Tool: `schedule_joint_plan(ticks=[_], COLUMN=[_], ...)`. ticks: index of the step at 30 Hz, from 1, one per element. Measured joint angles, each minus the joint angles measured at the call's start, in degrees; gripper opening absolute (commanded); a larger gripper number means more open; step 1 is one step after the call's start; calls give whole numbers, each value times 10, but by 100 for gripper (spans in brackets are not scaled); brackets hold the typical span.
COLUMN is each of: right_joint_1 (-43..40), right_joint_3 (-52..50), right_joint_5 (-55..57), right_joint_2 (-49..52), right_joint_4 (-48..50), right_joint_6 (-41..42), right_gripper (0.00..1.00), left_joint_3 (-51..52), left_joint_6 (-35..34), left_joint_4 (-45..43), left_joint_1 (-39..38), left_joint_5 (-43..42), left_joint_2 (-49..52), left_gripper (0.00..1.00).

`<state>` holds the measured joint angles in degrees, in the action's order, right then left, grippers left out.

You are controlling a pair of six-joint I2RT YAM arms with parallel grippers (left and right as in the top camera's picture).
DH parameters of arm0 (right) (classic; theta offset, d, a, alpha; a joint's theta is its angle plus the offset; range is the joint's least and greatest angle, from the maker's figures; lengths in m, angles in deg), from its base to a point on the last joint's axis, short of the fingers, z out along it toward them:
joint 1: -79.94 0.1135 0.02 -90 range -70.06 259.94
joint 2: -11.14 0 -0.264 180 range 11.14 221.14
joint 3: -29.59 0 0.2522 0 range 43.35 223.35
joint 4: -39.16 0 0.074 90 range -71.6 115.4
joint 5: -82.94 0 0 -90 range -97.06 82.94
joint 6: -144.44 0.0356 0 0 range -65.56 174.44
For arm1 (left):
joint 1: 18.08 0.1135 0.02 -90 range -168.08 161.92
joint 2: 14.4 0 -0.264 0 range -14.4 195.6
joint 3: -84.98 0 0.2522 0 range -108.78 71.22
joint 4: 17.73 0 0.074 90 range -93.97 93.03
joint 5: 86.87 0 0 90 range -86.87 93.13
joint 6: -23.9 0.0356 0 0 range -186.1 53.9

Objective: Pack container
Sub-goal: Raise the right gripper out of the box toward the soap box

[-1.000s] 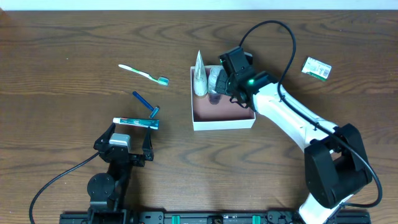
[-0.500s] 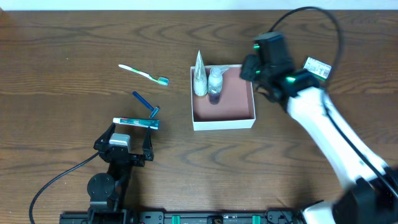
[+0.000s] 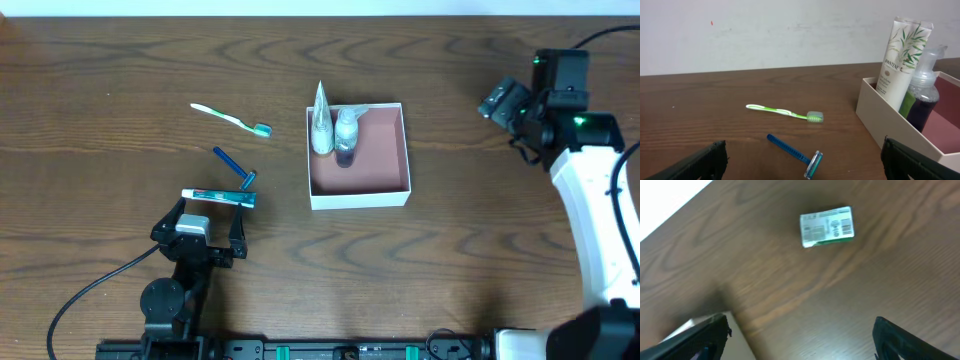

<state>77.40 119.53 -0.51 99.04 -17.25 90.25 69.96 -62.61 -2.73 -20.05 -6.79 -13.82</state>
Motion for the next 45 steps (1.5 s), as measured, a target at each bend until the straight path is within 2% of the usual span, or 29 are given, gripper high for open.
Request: schedule_joint_plan(ticks=[7, 11, 17, 23, 29, 35, 45], right_joint_1=[-36, -48, -48, -48, -49, -69, -111], right_joint_3=[0, 0, 0, -1, -1, -1, -1], right_joint_5=[-1, -1, -2, -9, -13, -43, -131], right_joint_2=[82, 131, 187, 232, 281, 313, 326], right_joint_4=[78, 135, 252, 371, 395, 395, 369], right_joint_6=[38, 23, -83, -296, -496, -562, -579], right_gripper=[99, 99, 99, 99, 99, 99, 99], left_joint_3=[0, 0, 0, 0, 0, 0, 0], left_joint_6=[0, 0, 0, 0, 0, 0, 0], left_joint_4=[0, 0, 0, 0, 0, 0, 0], left_joint_1=[0, 0, 0, 0, 0, 0, 0], left_joint_5=[0, 0, 0, 0, 0, 0, 0], left_joint_2=[0, 0, 0, 0, 0, 0, 0], left_gripper=[98, 98, 98, 98, 98, 98, 98])
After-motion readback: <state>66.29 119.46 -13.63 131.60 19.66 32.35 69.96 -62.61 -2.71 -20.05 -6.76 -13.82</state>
